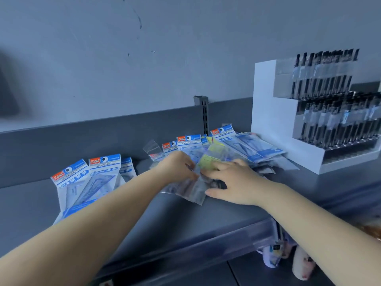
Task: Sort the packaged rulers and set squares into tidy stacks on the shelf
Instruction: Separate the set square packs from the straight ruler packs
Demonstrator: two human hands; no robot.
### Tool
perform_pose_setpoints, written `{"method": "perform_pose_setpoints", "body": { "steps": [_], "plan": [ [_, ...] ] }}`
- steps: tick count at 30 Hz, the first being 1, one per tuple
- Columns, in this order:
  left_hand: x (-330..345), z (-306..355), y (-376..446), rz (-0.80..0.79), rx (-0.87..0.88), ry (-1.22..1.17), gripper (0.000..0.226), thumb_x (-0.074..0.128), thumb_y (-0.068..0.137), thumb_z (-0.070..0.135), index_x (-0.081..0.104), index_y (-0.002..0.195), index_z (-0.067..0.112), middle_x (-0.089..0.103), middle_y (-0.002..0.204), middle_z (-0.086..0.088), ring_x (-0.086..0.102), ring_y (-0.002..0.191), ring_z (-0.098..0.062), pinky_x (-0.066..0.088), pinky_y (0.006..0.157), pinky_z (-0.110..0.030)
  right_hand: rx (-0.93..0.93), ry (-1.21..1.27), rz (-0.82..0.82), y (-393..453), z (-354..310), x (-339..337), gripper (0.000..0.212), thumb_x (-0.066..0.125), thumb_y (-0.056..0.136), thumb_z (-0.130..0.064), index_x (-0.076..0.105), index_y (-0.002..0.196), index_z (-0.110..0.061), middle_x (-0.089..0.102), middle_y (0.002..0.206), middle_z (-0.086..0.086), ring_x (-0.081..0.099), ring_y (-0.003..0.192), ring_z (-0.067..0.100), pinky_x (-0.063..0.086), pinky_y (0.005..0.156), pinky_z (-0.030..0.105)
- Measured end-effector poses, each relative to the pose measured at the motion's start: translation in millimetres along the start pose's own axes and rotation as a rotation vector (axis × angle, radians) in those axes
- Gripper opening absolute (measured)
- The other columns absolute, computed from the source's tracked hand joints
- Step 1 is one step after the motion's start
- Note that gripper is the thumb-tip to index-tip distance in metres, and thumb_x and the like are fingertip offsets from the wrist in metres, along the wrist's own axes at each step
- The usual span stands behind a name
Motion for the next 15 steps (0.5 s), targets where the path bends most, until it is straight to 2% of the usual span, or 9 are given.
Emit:
{"method": "perform_pose_setpoints", "body": {
  "steps": [3,5,9,12,15],
  "plan": [
    [-2.5,2.3,-10.7,0.045,-0.061,-0.189,0.018,0.070,0.080,0.016,0.072,0.095,0.006,0.062,0.081,-0.003,0.054,0.069,-0.013,0.039,0.055,-0.012,-0.054,0.117,0.018,-0.4,-4.4,0.9,0.053,0.042,0.093,-0.049,0.029,0.143,-0.038,0.016,0.157,-0.005,0.015,0.144,0.014,0.001,0.115,0.031],
    [-3.8,3.7,-16.9,0.083,-0.098,-0.294,0.019,0.068,0.081,0.014,0.073,0.097,0.006,0.064,0.082,-0.004,0.054,0.065,-0.009,0.039,0.051,-0.007,-0.056,0.230,0.059,-1.4,-3.6,-2.7,0.054,0.043,0.094,-0.045,0.028,0.145,-0.037,0.019,0.156,-0.013,0.017,0.142,0.011,0.003,0.114,0.026],
    [-4.0,-2.4,-27.7,0.150,-0.200,-0.526,0.019,0.065,0.083,0.005,0.067,0.102,0.003,0.063,0.076,-0.006,0.053,0.059,-0.010,0.041,0.045,-0.012,-0.123,0.372,0.180,-1.4,-5.4,-9.2,0.056,0.055,0.090,-0.039,0.037,0.141,-0.030,0.036,0.148,-0.015,0.034,0.135,0.008,0.018,0.112,0.024],
    [-2.7,-8.7,-39.7,0.215,-0.275,-0.766,0.024,0.065,0.084,0.002,0.063,0.107,0.008,0.066,0.083,-0.006,0.058,0.058,-0.008,0.042,0.044,-0.013,-0.114,0.494,0.286,-1.5,-3.1,-16.3,0.057,0.063,0.085,-0.037,0.044,0.138,-0.027,0.038,0.145,-0.012,0.035,0.132,0.004,0.023,0.104,0.015],
    [-4.2,-3.7,-53.5,0.271,-0.273,-1.006,0.015,0.064,0.084,-0.001,0.066,0.097,0.008,0.070,0.079,-0.004,0.065,0.056,-0.008,0.051,0.050,-0.021,-0.084,0.636,0.391,-3.8,-3.6,-26.1,0.058,0.072,0.079,-0.033,0.050,0.132,-0.026,0.041,0.129,-0.009,0.043,0.113,0.002,0.025,0.093,0.009]
  ]
}}
Point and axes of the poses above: each hand's wrist, its own y-axis towards the middle knuckle, its own x-axis out of the palm, z = x × y, the point moved 6 cm from there along y, towards the middle knuckle
